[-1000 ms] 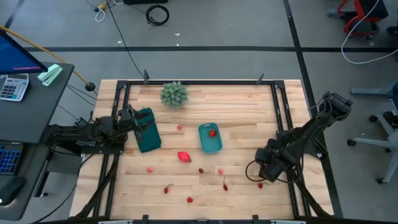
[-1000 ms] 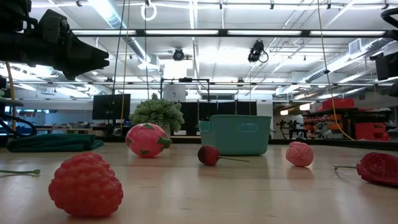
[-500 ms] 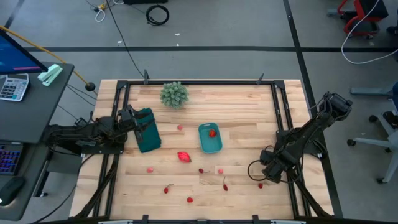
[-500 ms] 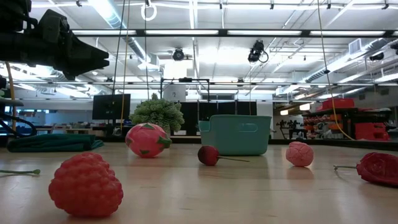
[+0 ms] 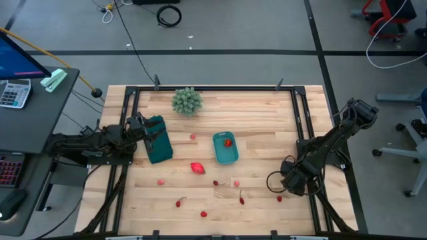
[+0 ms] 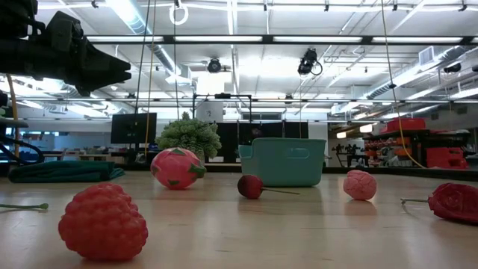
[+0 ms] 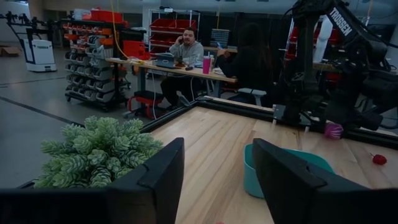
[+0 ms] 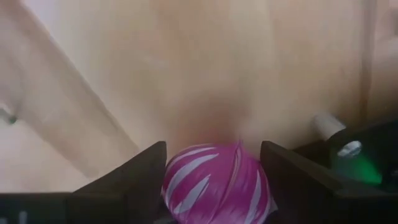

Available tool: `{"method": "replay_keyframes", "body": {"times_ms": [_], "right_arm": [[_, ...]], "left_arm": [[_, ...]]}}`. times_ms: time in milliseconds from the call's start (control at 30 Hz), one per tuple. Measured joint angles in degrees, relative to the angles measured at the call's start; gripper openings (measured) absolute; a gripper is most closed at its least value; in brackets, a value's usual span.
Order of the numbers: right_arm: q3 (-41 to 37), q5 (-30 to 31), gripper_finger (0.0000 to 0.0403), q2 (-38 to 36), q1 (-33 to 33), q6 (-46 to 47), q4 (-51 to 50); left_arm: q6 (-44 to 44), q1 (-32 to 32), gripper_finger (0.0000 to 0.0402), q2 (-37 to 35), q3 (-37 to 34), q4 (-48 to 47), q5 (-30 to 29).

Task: Pick and placing Produce into tupperware
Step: Put the purple onion into the blue bin

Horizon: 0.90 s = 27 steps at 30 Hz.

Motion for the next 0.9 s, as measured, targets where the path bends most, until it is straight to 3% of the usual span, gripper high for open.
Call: {"method": "replay_keyframes", "body": {"times_ms": [200, 367, 533, 900], "right_arm": [[-0.15, -1.90, 0.0271, 0.00, 0.35, 0.08, 1.56], [-0.32, -8.16, 0.0281, 0.07, 0.90, 4.33, 1.58], [-0.26, -6.43, 0.0270, 0.04, 2.74, 13.57, 2.80], [-0.32, -1.86, 0.0265, 0.07, 3.64, 15.80, 5.91]], "left_arm": [[-0.04, 0.00, 0.0194, 0.00, 0.00, 0.00, 0.00], [-0.08, 0.00, 0.0191, 0.01, 0.00, 0.00, -0.01], [-0.08, 0.02, 0.0196, 0.00, 0.00, 0.00, 0.01], [-0.13, 0.00, 0.0192, 0.00, 0.00, 0.00, 0.00]]}}
